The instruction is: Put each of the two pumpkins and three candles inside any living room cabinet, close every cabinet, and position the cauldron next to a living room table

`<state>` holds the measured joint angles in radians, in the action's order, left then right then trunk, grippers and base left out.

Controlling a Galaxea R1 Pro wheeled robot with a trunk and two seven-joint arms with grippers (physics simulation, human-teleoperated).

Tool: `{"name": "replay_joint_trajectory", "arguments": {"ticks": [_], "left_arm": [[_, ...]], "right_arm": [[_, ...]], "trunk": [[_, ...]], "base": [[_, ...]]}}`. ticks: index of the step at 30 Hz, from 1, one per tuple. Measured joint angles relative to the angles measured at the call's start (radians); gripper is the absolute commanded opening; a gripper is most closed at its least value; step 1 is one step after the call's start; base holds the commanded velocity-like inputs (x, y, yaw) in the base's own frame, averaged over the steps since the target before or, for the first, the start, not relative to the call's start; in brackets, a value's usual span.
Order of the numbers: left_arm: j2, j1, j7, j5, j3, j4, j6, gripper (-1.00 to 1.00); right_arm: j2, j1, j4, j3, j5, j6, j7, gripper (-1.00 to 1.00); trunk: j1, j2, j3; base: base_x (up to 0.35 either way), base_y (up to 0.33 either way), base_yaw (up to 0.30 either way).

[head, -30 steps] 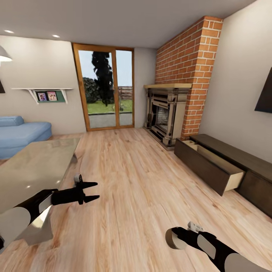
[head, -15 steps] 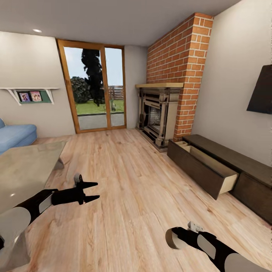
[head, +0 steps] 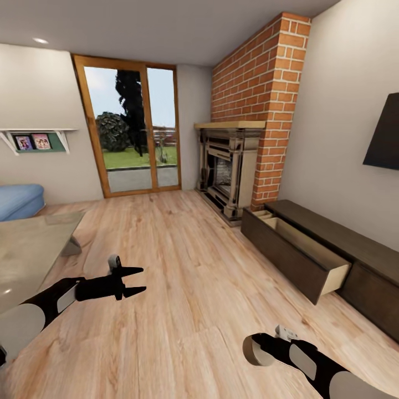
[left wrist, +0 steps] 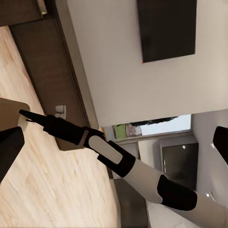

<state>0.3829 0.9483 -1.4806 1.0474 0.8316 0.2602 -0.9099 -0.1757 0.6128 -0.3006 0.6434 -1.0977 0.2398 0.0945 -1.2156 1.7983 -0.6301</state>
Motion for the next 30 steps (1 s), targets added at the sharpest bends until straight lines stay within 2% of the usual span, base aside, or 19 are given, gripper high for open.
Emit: {"name": "replay_joint_trajectory", "arguments": {"ticks": [9, 16, 30], "left_arm": [[0.000, 0.000, 0.000, -0.001, 0.000, -0.001, 0.000, 1.00], [0.000, 0.000, -0.001, -0.001, 0.001, -0.003, 0.000, 1.00], [-0.001, 0.001, -0.003, -0.002, 0.000, -0.003, 0.000, 1.00]], "right_arm": [[0.000, 0.000, 0.000, 0.000, 0.000, 0.000, 0.000, -1.00], [0.000, 0.000, -0.001, 0.000, 0.000, 0.000, 0.001, -1.00], [0.000, 0.000, -0.001, 0.000, 0.000, -0.002, 0.002, -1.00]], "trunk": [[0.000, 0.000, 0.000], [0.000, 0.000, 0.000], [0.000, 0.000, 0.000]], "base": [[0.297, -0.156, -0.007], [0.333, -0.010, -0.219], [0.318, 0.156, -0.279]]}}
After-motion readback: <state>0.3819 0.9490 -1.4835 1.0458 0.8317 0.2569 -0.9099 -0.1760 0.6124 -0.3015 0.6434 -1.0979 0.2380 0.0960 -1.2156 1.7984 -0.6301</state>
